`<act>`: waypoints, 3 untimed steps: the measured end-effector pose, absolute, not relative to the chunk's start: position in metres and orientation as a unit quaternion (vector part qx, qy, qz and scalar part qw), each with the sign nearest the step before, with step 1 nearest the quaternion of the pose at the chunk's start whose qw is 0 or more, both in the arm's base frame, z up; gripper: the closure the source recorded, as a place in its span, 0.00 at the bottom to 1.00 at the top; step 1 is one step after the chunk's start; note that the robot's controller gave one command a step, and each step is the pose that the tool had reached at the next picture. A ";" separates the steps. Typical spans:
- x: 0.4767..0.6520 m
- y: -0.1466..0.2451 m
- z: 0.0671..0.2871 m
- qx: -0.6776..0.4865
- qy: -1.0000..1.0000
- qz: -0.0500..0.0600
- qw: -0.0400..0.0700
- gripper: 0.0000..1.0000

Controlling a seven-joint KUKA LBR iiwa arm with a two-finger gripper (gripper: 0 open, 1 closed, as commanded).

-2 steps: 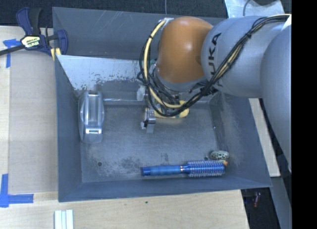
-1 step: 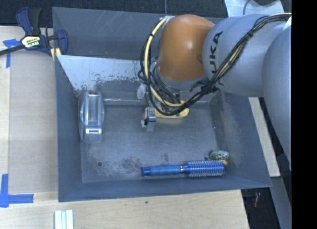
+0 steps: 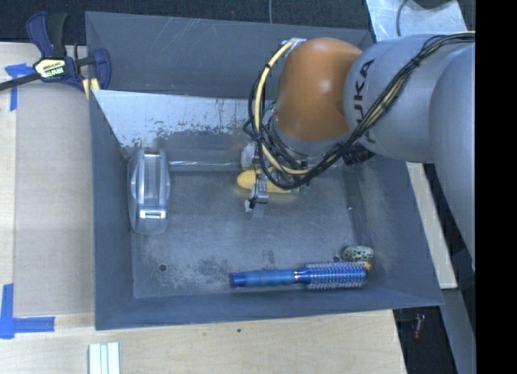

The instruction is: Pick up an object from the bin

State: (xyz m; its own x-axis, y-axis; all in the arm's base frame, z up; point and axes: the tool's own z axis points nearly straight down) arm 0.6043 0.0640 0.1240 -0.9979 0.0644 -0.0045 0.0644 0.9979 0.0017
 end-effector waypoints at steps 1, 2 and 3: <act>0.606 -0.001 0.091 0.074 0.997 0.000 0.003 0.00; 0.611 0.008 0.070 0.162 0.987 0.001 0.002 1.00; 0.611 0.008 0.070 0.162 0.987 0.001 0.002 1.00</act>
Offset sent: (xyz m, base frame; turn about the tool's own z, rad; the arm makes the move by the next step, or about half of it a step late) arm 0.0061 -0.0558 -0.0540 0.2610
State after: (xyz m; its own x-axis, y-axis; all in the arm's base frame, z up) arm 0.6110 0.0075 0.0704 -0.9476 0.3195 -0.0035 0.3195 0.9476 0.0034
